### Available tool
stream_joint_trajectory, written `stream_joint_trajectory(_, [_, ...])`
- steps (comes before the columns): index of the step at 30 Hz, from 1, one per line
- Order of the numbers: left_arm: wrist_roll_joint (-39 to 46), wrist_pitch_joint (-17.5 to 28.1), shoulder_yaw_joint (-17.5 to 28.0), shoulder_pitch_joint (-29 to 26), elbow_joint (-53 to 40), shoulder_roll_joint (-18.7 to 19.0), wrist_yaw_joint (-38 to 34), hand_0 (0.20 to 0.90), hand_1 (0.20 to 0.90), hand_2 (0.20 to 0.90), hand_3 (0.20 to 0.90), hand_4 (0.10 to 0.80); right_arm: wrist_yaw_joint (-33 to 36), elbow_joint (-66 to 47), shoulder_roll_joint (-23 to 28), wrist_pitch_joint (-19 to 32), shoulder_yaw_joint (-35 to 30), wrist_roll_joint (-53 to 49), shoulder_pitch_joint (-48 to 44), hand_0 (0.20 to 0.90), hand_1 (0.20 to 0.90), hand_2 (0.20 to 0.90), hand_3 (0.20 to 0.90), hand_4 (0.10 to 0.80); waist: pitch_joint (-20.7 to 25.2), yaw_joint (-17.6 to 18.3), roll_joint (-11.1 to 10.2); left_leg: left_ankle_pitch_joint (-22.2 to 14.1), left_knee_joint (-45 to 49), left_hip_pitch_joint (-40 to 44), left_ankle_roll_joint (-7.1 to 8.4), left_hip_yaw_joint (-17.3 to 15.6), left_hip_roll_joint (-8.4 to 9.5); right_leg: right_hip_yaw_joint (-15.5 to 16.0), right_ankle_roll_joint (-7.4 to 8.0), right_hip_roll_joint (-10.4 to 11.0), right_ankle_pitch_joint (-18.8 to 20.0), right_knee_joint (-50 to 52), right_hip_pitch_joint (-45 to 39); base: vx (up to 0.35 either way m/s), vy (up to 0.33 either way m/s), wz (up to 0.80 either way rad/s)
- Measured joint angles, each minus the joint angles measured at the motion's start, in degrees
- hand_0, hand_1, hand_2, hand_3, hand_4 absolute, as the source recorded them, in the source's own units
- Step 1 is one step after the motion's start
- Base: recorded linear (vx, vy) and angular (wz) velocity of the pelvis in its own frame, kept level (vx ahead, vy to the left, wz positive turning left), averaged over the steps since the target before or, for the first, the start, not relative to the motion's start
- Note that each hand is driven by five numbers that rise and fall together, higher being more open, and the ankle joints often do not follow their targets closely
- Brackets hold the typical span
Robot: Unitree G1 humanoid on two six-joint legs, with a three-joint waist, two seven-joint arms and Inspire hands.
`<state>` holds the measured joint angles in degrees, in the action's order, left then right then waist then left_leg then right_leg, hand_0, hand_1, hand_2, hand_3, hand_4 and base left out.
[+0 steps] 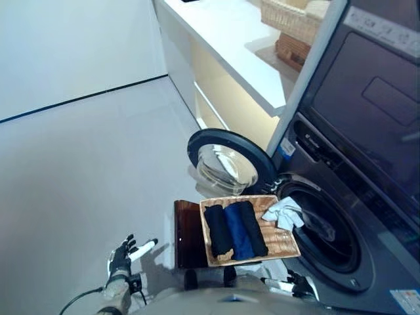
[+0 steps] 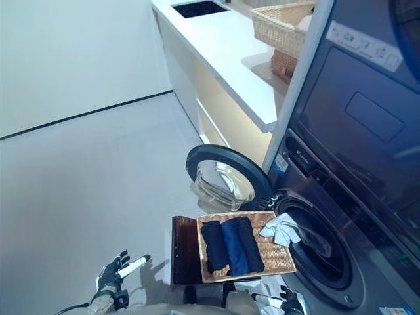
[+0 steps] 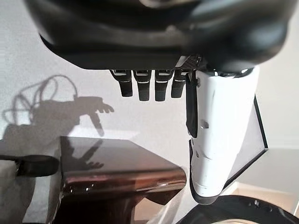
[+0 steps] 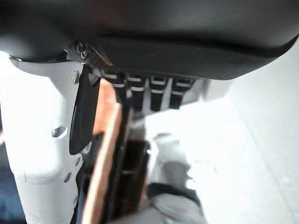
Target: Pick up the clothes and place them into the washing machine
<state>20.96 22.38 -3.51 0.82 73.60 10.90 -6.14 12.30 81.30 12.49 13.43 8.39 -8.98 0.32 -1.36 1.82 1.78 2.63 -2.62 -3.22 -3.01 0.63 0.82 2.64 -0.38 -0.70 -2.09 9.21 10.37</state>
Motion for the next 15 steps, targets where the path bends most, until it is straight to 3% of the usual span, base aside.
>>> stream_joint_trajectory(2, [0.02, -0.06, -0.01, -0.33, 0.08, 0.03, 0.14, 0.900, 0.900, 0.900, 0.900, 0.800, -0.01, -1.12, -0.28, 0.09, 0.03, -0.01, -0.18, 0.900, 0.900, 0.900, 0.900, 0.800, 0.30, -0.43, -0.99, -1.11, 2.84, -0.29, 0.85, 0.02, -0.05, -0.21, -0.50, -0.33, -0.27, 0.12, -0.93, 0.041, -0.129, 0.02])
stream_joint_trajectory(3, [0.03, -0.11, -0.09, -0.67, 0.22, -0.06, 0.23, 0.900, 0.900, 0.900, 0.900, 0.800, -0.01, -1.43, -0.33, 0.16, 0.06, 0.00, -0.24, 0.900, 0.900, 0.900, 0.900, 0.800, 0.32, -0.64, -1.45, -1.58, 4.82, -0.77, 2.10, 0.19, -0.36, -0.21, -1.20, -0.96, -0.87, 0.69, -1.35, 0.010, -0.118, 0.24])
stream_joint_trajectory(4, [0.14, -0.17, 0.00, -2.45, 0.80, 0.07, 0.50, 0.900, 0.900, 0.900, 0.900, 0.800, -0.02, -1.31, -0.66, 0.19, 0.27, 0.00, -0.62, 0.900, 0.900, 0.900, 0.900, 0.800, -0.47, -0.95, -3.63, -1.81, 12.70, -3.96, 4.54, 0.49, 1.36, -0.39, -1.73, 0.96, -1.21, 0.11, -2.40, -0.018, -0.063, 0.29])
stream_joint_trajectory(5, [0.19, -0.09, -0.03, -2.18, 0.80, -0.11, 0.82, 0.900, 0.900, 0.900, 0.900, 0.800, 0.01, -1.30, -0.64, 0.19, 0.50, 0.00, -0.63, 0.900, 0.900, 0.900, 0.900, 0.800, -0.52, -1.58, -4.51, -0.29, 15.01, -4.49, 6.98, 0.35, 2.00, -0.39, -1.79, 1.25, -1.05, -0.54, -3.68, -0.015, -0.062, 0.33])
stream_joint_trajectory(7, [0.49, -0.01, -0.10, -3.11, 0.74, -0.49, 1.15, 0.900, 0.900, 0.900, 0.900, 0.800, 0.15, -1.20, -0.21, 0.27, 0.72, 0.00, -1.01, 0.900, 0.900, 0.900, 0.900, 0.800, -1.05, -2.46, -5.56, -0.92, 25.25, -8.39, 8.81, 1.95, 3.31, -1.18, -2.68, 2.11, -0.85, -1.25, -5.35, 0.044, 0.003, -0.02])
stream_joint_trajectory(8, [0.75, -0.02, -0.04, -2.64, 0.87, -0.75, 1.20, 0.900, 0.900, 0.900, 0.900, 0.800, 0.26, -1.21, 0.21, 0.21, 1.18, -0.06, -2.57, 0.900, 0.900, 0.900, 0.900, 0.800, -1.14, -3.44, -5.06, -0.93, 29.35, -10.60, 8.54, 3.73, 2.85, -1.65, -3.13, 1.78, -0.88, -1.61, -6.11, 0.179, 0.056, -0.23])
stream_joint_trajectory(10, [1.05, -0.15, 0.04, -2.60, 1.44, -1.06, 1.20, 0.900, 0.900, 0.900, 0.900, 0.800, 0.34, -1.21, 0.51, 0.18, 1.15, -0.63, -5.08, 0.900, 0.900, 0.900, 0.900, 0.800, -1.62, -3.80, -4.62, -1.68, 27.20, -11.51, 7.67, 4.44, 1.72, -3.82, -3.85, 1.60, -0.57, -2.58, -6.02, 0.222, 0.094, -0.32])
stream_joint_trajectory(13, [1.26, -0.33, -0.01, -1.72, 1.46, -1.23, 0.96, 0.900, 0.900, 0.900, 0.900, 0.800, 0.41, -1.49, 0.48, 0.17, 1.24, -0.85, -6.71, 0.900, 0.900, 0.900, 0.900, 0.800, -1.80, -4.80, -3.26, -1.32, 14.15, -8.93, 7.87, 5.19, -2.24, -5.75, -3.80, 0.63, 0.61, -4.63, -6.89, 0.142, 0.098, -0.22])
stream_joint_trajectory(15, [1.25, -0.70, -0.59, -1.68, 1.43, -1.69, 0.87, 0.900, 0.900, 0.900, 0.900, 0.800, 0.50, -1.65, 1.25, 0.19, 1.17, -1.27, -7.13, 0.900, 0.900, 0.900, 0.900, 0.800, -2.22, -5.07, -0.88, -0.50, 6.24, -7.03, 8.69, 6.21, -4.26, -6.79, -3.83, -1.01, 0.66, -5.53, -7.69, 0.117, 0.109, -0.04])
